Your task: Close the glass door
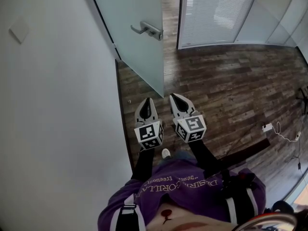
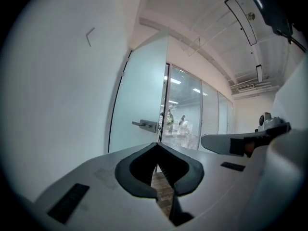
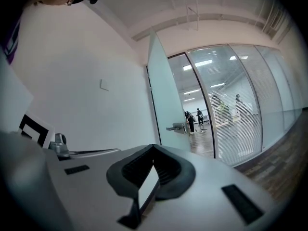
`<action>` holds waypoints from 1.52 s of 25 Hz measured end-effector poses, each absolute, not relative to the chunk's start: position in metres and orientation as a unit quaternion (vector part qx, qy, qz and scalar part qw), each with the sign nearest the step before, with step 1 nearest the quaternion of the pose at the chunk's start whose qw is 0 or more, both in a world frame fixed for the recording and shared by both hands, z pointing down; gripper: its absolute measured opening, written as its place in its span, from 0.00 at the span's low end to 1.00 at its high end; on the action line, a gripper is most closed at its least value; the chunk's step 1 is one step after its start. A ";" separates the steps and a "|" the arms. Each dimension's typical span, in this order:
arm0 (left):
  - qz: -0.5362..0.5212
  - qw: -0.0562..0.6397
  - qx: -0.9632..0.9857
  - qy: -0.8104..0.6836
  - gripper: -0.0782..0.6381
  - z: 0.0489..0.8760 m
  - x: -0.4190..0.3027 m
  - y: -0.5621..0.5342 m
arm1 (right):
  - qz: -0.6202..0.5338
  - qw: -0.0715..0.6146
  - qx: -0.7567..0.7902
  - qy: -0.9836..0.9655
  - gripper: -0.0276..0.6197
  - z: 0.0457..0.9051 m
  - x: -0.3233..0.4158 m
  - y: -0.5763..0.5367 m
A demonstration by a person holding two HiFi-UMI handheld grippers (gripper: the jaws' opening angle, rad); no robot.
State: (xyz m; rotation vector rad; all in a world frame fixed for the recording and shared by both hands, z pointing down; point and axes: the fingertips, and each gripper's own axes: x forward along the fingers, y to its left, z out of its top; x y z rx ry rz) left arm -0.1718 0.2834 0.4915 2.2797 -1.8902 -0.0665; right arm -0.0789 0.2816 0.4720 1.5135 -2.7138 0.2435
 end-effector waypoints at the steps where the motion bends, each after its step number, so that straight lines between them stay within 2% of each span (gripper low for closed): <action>1: -0.022 0.092 0.766 -0.636 0.11 0.491 -0.172 0.282 | 0.077 0.015 0.486 -0.870 0.03 0.472 -0.079 0.281; 10: -0.026 0.101 0.762 -0.639 0.11 0.498 -0.171 0.274 | 0.072 0.016 0.485 -0.871 0.03 0.470 -0.079 0.271; 20: -0.025 0.092 0.735 -0.671 0.11 0.486 -0.187 0.205 | 0.071 0.013 0.446 -0.892 0.03 0.460 -0.096 0.195; 38: -0.025 0.086 0.713 -0.695 0.11 0.479 -0.162 0.098 | 0.070 0.019 0.407 -0.911 0.03 0.453 -0.076 0.083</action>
